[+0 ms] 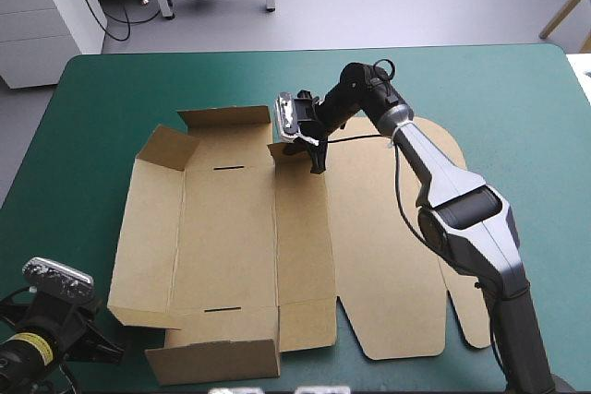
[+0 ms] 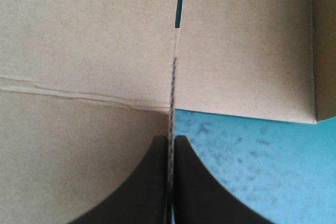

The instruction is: Fold the box

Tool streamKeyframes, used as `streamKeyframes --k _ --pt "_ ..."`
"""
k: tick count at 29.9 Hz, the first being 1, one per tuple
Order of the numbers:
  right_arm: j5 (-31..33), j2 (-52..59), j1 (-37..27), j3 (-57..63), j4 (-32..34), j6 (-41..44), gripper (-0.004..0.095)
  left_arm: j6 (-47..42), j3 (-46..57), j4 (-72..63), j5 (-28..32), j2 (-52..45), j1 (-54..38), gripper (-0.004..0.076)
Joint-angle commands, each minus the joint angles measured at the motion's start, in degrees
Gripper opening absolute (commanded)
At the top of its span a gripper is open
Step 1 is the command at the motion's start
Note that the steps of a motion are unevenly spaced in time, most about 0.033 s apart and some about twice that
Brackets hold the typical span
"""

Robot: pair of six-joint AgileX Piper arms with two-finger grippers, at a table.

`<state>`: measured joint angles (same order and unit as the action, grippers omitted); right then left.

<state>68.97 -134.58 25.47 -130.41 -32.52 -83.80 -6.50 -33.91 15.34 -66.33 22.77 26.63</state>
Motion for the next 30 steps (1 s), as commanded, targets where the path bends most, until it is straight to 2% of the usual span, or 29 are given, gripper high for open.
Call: streamKeyframes --k 1,3,6,8,11,13,15,21,24,27,30 --pt "-1.18 4.02 0.20 -1.83 -2.27 -0.74 -0.0015 -0.72 -1.74 0.85 2.90 0.78 0.11 -0.0010" --pt "-1.27 4.02 0.20 -1.83 -1.45 -0.33 0.0001 -0.72 -1.74 0.85 2.90 0.78 0.11 -0.0010" --pt "-1.07 4.02 0.20 -1.83 -0.49 2.73 0.0098 -0.72 -1.74 0.85 2.90 0.78 0.11 -0.0010" --pt "-1.03 4.02 0.20 -1.83 -0.49 4.29 0.0238 -0.72 -1.74 0.85 2.90 0.78 0.11 -0.0010" --pt "-2.22 4.02 0.20 -1.93 -0.49 4.71 0.0510 -0.72 -1.74 0.85 2.79 0.78 0.11 -0.0010" --pt "-3.24 4.02 0.20 -2.47 -0.63 6.68 0.0633 -0.72 -1.74 0.85 2.79 0.78 0.11 -0.0010" --pt "-3.77 4.44 0.20 -3.67 -0.76 10.03 0.0680 -0.72 -1.74 0.85 2.79 0.78 0.11 -0.0010" --pt "-2.08 6.90 0.09 -8.92 0.29 24.10 0.0624 -0.72 -1.74 0.85 2.79 0.78 0.11 -0.0010" --pt "-0.11 8.14 0.09 -11.97 4.06 30.44 0.0539 -0.72 -1.74 0.85 2.79 0.78 0.11 -0.0010" --pt "-0.11 9.79 0.09 -13.65 11.03 40.46 0.0402 -0.72 -1.74 0.74 2.40 0.78 0.11 -0.0010" --pt "-0.11 11.78 0.09 -13.65 19.85 51.15 0.0219 -0.72 -1.74 0.85 1.71 0.78 0.11 -0.0010"
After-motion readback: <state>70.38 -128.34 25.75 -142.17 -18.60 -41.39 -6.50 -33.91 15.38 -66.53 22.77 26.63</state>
